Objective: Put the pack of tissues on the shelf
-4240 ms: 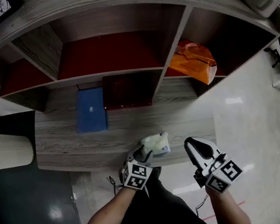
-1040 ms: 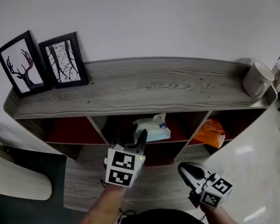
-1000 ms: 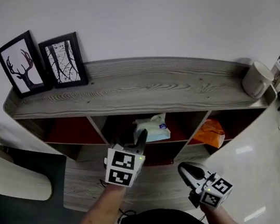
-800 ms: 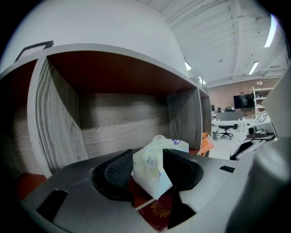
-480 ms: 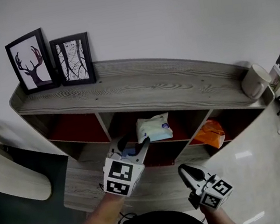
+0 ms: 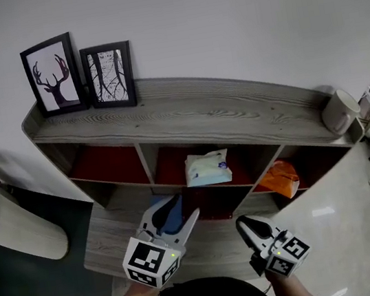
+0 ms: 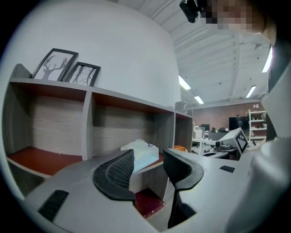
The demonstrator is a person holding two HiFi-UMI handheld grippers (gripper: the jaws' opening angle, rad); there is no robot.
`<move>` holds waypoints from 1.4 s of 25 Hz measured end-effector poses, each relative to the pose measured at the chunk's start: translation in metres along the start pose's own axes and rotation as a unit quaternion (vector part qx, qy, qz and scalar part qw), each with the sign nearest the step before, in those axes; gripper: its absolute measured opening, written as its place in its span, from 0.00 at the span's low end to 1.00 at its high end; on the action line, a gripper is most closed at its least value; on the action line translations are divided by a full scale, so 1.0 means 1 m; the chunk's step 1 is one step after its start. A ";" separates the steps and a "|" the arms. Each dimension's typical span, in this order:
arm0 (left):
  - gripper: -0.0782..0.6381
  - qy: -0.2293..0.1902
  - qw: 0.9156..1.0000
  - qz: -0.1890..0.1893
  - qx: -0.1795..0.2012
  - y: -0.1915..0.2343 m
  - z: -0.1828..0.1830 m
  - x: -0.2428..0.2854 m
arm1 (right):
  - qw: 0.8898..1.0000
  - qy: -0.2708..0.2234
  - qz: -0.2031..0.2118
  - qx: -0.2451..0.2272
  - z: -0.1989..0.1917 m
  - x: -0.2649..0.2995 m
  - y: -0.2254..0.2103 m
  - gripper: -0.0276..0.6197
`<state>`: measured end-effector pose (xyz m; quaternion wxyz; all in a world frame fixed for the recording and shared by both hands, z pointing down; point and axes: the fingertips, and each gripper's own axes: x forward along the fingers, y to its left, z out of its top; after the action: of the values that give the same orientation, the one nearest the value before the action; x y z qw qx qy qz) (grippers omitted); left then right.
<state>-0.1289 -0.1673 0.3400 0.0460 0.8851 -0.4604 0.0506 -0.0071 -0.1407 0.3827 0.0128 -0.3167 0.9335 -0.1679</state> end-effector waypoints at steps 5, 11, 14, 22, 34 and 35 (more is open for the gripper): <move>0.32 -0.005 1.000 -0.001 -0.008 -0.009 -0.008 -0.022 | 1.000 -0.009 0.013 -0.004 0.008 0.000 0.007 0.10; 0.19 -0.013 1.000 0.008 -0.026 -0.015 -0.015 -0.036 | 0.999 -0.017 0.022 -0.021 0.012 -0.007 0.009 0.10; 0.15 -0.011 0.999 0.009 -0.030 -0.016 -0.020 -0.038 | 0.999 -0.021 0.018 -0.022 0.010 -0.013 0.004 0.10; 0.14 -0.006 0.999 0.021 -0.034 -0.010 -0.027 -0.039 | 0.999 -0.025 0.006 -0.037 0.019 -0.023 -0.004 0.09; 0.14 -0.013 0.999 0.027 -0.026 -0.004 -0.020 -0.037 | 0.999 -0.016 -0.006 -0.052 0.021 -0.022 -0.010 0.07; 0.14 -0.013 0.999 0.025 -0.026 -0.005 -0.019 -0.037 | 0.998 -0.016 -0.006 -0.052 0.021 -0.022 -0.010 0.07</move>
<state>-0.1465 -0.1323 0.3543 0.0616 0.8722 -0.4844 0.0284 0.0192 -0.1410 0.3640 0.0104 -0.3255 0.9386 -0.1136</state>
